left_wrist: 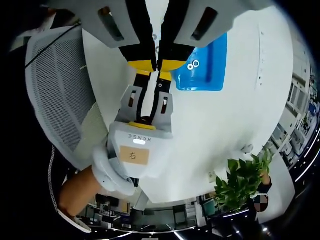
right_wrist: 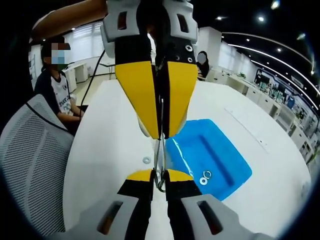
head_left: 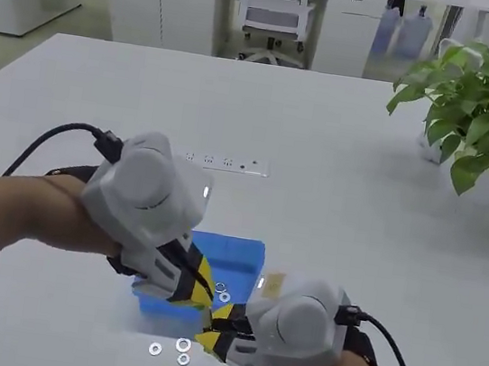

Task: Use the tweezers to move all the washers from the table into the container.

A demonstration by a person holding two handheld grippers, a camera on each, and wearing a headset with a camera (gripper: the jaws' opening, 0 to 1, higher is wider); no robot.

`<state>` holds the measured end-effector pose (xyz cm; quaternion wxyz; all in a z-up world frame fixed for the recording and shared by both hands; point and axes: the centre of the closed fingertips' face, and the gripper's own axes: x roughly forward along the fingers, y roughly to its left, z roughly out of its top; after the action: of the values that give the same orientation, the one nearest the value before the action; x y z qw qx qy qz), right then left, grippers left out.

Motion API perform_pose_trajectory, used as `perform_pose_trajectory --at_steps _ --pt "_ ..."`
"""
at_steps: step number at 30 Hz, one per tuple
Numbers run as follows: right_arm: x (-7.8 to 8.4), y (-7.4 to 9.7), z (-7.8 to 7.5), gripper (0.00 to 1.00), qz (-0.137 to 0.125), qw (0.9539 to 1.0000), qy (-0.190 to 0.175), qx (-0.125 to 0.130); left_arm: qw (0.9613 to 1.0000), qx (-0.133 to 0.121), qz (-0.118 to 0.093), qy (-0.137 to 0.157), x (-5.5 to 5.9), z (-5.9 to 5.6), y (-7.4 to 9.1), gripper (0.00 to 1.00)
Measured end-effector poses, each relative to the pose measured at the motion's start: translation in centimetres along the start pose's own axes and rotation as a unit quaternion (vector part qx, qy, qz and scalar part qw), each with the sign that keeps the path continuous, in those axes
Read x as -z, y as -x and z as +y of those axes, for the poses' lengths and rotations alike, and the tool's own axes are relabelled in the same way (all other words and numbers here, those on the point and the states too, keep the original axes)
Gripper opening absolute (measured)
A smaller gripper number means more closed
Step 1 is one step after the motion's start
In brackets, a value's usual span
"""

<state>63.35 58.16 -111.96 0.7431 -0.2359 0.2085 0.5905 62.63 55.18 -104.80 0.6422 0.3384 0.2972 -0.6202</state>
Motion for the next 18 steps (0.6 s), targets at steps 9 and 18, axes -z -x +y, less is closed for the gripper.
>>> perform_pose_trajectory --at_steps 9,18 --pt "-1.1 0.3 -0.6 0.1 -0.006 1.0 0.001 -0.003 1.0 -0.005 -0.001 -0.001 -0.4 0.6 1.1 0.06" --pt "-2.0 0.3 -2.0 0.1 -0.005 0.9999 0.011 0.002 0.9999 -0.011 0.001 -0.005 -0.6 1.7 1.9 0.06"
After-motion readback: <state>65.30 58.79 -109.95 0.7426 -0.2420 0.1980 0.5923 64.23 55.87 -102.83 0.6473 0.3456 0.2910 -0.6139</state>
